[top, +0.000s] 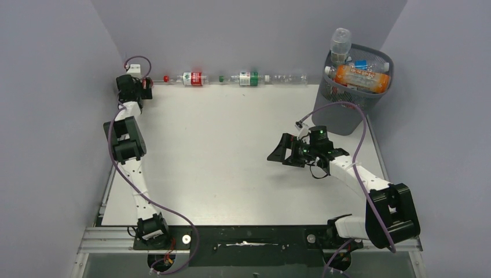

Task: Put the plastic bottles in the bin
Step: Pick up the plastic bottle from the corner of the board.

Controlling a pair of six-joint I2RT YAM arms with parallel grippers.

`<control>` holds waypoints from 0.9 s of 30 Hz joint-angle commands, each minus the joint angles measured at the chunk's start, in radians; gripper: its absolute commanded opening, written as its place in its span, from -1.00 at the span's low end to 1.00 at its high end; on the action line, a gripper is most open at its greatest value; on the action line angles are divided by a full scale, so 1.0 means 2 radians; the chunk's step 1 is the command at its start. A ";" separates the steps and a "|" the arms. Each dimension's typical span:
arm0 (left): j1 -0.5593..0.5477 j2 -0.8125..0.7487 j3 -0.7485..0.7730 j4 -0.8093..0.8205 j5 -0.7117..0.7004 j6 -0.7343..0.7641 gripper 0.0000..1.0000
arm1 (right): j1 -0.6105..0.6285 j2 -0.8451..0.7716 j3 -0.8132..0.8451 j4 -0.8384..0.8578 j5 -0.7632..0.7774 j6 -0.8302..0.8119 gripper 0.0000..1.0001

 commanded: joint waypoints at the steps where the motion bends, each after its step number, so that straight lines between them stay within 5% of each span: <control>1: 0.001 0.005 0.002 0.019 0.020 -0.007 0.77 | 0.004 -0.006 0.017 0.028 -0.004 0.000 0.97; 9: -0.011 -0.007 -0.033 0.029 0.026 -0.010 0.64 | 0.005 -0.012 0.013 0.031 -0.003 0.000 0.97; 18: -0.016 -0.039 -0.066 0.036 0.022 -0.027 0.20 | 0.005 -0.031 0.006 0.027 -0.002 -0.001 0.97; 27: -0.025 -0.148 -0.192 0.094 0.014 -0.092 0.15 | 0.009 -0.074 0.013 0.004 0.004 0.007 0.97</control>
